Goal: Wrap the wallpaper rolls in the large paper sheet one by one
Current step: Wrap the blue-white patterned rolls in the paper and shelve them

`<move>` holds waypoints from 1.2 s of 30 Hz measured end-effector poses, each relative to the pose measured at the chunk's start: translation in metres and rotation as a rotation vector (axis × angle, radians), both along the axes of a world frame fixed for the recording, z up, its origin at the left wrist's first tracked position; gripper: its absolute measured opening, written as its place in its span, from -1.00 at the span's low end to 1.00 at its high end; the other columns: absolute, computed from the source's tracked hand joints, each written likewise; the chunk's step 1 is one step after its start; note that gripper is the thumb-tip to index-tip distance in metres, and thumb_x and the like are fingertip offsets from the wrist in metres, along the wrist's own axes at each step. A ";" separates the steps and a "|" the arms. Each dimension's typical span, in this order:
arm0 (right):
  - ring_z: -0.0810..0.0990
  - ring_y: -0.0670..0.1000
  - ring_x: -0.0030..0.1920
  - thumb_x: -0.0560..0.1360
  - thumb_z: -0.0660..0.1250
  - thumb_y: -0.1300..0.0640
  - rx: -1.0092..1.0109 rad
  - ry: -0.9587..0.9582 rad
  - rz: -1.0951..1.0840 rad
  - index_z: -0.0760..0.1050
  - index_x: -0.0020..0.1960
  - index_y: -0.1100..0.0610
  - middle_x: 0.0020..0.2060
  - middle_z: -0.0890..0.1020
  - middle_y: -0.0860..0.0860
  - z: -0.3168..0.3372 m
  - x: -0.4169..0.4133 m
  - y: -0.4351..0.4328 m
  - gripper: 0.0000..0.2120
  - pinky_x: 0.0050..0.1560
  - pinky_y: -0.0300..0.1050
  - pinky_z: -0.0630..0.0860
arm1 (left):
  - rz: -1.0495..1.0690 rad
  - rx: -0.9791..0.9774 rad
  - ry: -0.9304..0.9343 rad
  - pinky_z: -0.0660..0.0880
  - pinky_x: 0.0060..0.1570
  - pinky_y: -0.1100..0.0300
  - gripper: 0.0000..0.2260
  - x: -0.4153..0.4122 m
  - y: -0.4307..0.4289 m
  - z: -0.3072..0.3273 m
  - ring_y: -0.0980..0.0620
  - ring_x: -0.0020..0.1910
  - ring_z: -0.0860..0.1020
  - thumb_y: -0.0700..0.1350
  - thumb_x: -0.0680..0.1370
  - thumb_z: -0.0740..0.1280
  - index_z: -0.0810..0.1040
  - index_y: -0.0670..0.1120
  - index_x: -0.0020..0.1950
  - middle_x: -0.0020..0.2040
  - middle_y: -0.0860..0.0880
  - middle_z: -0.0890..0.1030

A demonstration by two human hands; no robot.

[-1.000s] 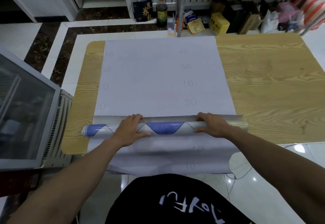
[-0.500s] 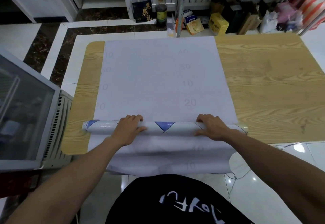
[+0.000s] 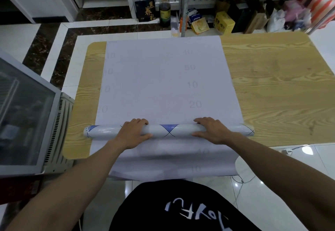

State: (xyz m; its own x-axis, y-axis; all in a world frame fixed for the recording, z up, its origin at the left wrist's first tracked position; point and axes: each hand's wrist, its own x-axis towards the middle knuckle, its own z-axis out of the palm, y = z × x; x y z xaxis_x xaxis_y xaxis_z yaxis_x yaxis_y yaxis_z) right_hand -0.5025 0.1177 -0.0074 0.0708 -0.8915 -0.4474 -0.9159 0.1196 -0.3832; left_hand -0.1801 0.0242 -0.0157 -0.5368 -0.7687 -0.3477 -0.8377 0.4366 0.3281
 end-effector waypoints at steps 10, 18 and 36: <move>0.40 0.09 0.25 0.53 0.18 -0.27 0.024 0.059 0.040 0.38 0.38 0.03 0.22 0.46 0.05 -0.003 0.021 -0.004 -0.46 0.24 0.03 0.32 | 0.043 0.102 -0.118 0.29 0.11 0.09 -0.39 -0.010 0.000 0.004 -0.01 0.18 0.35 0.36 0.31 0.13 0.49 0.11 0.26 0.14 0.04 0.49; 0.48 0.07 0.13 0.51 0.28 -0.19 -0.043 0.032 0.000 0.42 0.22 0.09 0.13 0.55 0.01 -0.003 0.027 0.006 -0.57 0.12 -0.02 0.35 | 0.181 0.064 0.039 0.34 0.06 0.08 -0.61 -0.011 0.016 0.008 0.00 -0.01 0.51 0.26 0.38 0.43 0.50 0.09 0.08 -0.04 0.09 0.60; 0.50 0.07 0.15 0.55 0.24 -0.15 -0.445 0.137 -0.210 0.47 0.30 -0.04 0.14 0.59 -0.02 0.070 0.022 0.056 -0.63 0.16 0.00 0.29 | 0.043 -0.262 0.313 0.14 0.03 0.16 -0.66 -0.046 0.022 0.074 0.03 -0.04 0.47 0.15 0.37 0.49 0.53 0.10 0.07 -0.06 0.12 0.56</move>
State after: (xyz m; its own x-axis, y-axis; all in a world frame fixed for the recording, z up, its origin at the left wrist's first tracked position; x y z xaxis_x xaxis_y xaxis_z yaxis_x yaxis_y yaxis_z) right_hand -0.4808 0.1733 0.0622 -0.1633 -0.9865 -0.0136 -0.9350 0.1592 -0.3170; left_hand -0.2256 0.0463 0.0583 -0.5512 -0.8335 0.0380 -0.7341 0.5061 0.4528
